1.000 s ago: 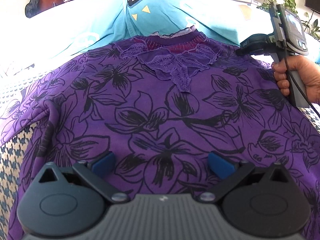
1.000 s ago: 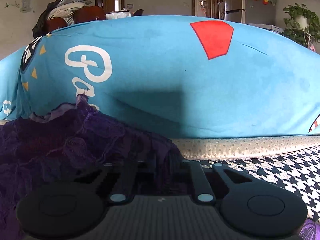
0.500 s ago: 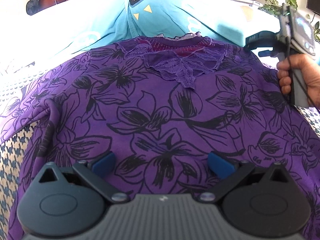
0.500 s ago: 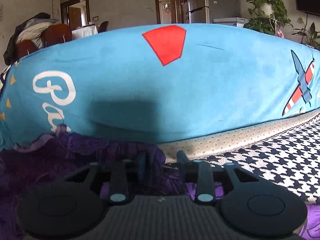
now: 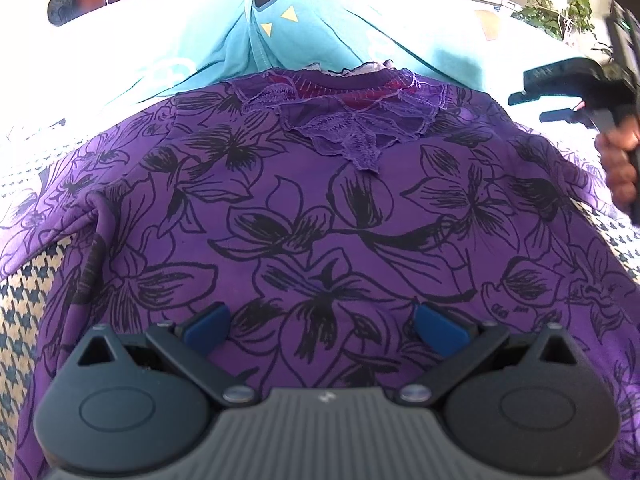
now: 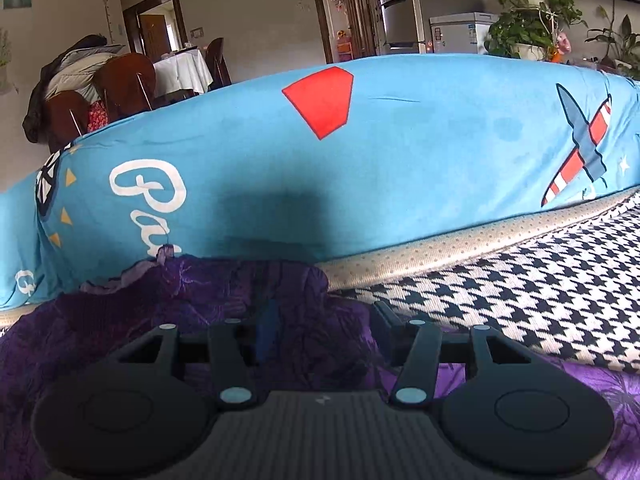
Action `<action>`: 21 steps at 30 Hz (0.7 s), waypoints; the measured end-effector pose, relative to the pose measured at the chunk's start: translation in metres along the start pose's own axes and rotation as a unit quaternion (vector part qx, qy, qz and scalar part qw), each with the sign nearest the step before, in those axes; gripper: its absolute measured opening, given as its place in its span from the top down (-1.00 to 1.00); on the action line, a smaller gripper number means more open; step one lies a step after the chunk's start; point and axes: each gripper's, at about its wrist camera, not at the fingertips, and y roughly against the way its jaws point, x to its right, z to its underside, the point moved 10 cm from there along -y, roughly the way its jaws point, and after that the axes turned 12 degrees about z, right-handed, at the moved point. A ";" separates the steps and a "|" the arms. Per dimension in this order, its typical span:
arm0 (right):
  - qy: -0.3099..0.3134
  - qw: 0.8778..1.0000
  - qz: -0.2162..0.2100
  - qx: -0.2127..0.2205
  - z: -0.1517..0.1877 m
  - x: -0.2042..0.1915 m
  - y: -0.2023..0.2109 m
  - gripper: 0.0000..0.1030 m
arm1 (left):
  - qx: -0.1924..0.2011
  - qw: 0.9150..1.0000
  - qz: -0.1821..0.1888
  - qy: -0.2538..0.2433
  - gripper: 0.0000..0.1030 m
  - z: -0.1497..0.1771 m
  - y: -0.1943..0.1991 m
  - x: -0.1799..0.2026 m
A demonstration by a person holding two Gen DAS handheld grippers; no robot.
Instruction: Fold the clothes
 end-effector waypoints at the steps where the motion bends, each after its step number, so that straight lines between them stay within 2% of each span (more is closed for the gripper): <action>1: 0.001 1.000 0.002 -0.004 0.004 0.004 0.004 0.00 | 0.000 1.000 0.002 0.003 -1.00 0.000 0.001 0.000; 8: -0.017 0.999 0.006 -0.047 0.039 0.032 0.034 -0.01 | 0.003 1.000 0.002 0.020 -1.00 0.001 0.005 -0.006; 12: -0.023 0.998 -0.001 -0.063 0.060 0.039 0.055 -0.18 | 0.006 1.000 0.000 0.030 -1.00 0.000 0.008 -0.011; 16: -0.002 0.997 -0.014 -0.071 0.081 0.035 0.071 -0.34 | 0.008 0.999 -0.005 0.034 -1.00 0.000 0.009 -0.014; 21: 0.017 0.996 -0.016 -0.088 0.103 0.029 0.077 -0.41 | 0.009 0.999 -0.012 0.036 -1.00 0.000 0.011 -0.017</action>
